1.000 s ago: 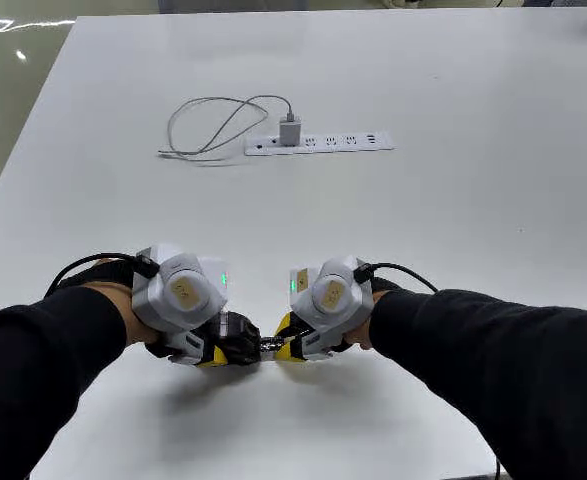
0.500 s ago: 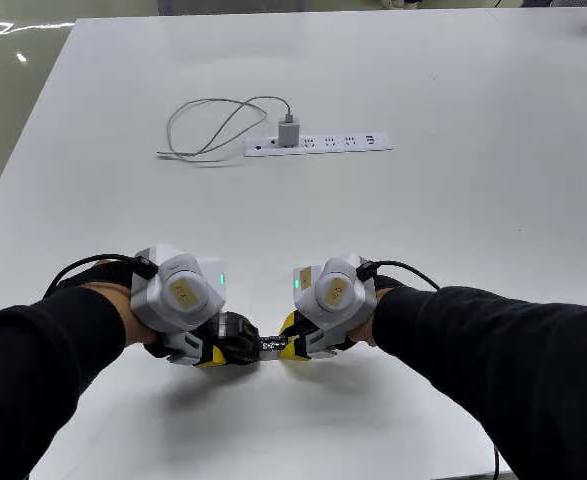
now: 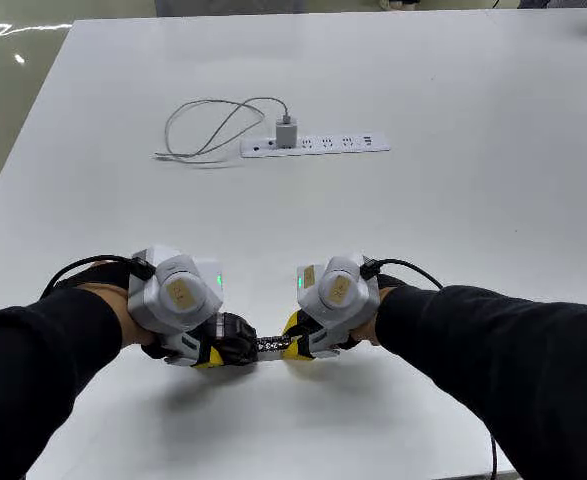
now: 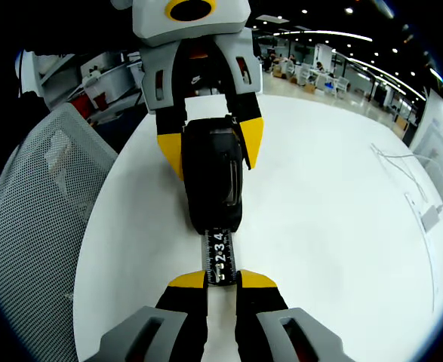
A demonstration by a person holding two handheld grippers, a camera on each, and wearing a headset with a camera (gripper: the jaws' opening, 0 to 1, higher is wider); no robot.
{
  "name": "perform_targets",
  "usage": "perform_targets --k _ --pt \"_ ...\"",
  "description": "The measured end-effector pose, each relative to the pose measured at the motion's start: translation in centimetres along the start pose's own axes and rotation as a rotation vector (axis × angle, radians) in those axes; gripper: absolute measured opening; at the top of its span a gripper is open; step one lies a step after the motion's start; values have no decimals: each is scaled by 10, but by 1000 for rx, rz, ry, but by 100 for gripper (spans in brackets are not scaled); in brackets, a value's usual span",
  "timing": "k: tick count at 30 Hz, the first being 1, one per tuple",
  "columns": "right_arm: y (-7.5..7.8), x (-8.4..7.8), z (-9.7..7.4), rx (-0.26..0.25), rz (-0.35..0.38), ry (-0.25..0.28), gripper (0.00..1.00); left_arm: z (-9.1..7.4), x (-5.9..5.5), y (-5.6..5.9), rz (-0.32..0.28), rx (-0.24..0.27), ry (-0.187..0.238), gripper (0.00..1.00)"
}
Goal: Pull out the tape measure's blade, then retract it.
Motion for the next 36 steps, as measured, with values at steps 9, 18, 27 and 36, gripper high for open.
perform_targets --k 9,18,27,36 --pt "1 -4 -3 -2 -4 -5 9 0 0 0 -4 3 1 30" --pt "3 -6 -6 -7 -9 -11 9 0 0 0 -8 6 1 30" --pt "3 -10 -8 -8 1 -12 9 0 0 0 -9 5 1 30" --pt "3 -12 -10 -4 6 -14 9 0 0 0 -7 3 0 30"
Point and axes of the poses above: the centre of the closed fingertips' face, and the gripper's own axes: z roughly forward along the fingers, y roughly to its right, x roughly out of its top, the point moved 3 cm from there along -z, roughly backward along the fingers, and after that the axes turned 6 degrees about z, right-handed, at the moved point
